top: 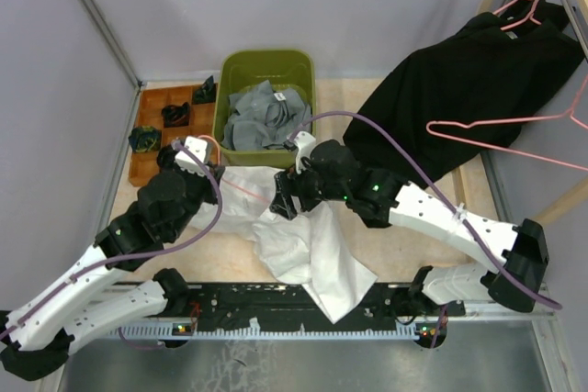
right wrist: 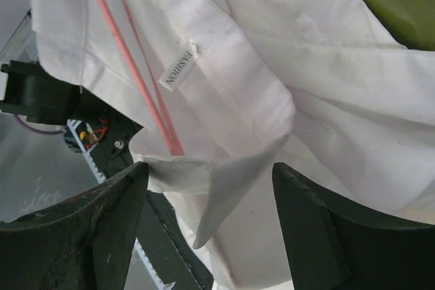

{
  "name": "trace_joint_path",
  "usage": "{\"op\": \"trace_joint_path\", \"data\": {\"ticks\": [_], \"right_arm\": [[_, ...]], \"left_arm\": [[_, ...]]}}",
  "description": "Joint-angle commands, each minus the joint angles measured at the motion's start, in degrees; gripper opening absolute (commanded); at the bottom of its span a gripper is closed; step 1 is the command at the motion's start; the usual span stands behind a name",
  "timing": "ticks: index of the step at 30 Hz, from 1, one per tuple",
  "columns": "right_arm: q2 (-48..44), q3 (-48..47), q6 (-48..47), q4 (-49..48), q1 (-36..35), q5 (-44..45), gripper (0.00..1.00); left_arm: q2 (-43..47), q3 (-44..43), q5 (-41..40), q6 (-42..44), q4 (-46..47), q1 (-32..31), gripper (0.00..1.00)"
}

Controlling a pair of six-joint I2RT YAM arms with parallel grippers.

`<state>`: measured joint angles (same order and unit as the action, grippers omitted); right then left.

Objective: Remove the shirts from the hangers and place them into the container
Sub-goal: Remove the shirt from the hanger.

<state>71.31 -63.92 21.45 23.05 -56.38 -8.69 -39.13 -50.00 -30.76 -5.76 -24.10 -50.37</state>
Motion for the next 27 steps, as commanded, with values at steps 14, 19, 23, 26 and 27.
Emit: {"op": "trace_joint_path", "data": {"ticks": [14,19,23,26,27], "right_arm": [[-6.2,0.4,-0.8,-4.8,0.0,2.5,0.0],[-12.0,3.7,-4.1,-2.1,0.0,4.0,0.0],[-14.7,6.3,-5.6,0.5,0.0,4.1,0.0],[-14.3,8.4,-5.9,1.2,0.0,4.6,0.0],[-13.8,8.9,-5.7,1.4,-0.1,5.8,0.0]], "left_arm": [[1.0,-1.8,-7.2,-2.3,-3.3,0.1,0.0],[2.9,-2.6,-12.6,-5.4,-5.8,0.2,0.0],[6.2,-1.7,-14.0,-6.7,-4.0,0.2,0.0],[8.6,0.2,-12.2,-5.3,0.5,0.2,0.0],[9.3,0.8,-11.6,-5.0,1.6,0.2,0.0]]}}
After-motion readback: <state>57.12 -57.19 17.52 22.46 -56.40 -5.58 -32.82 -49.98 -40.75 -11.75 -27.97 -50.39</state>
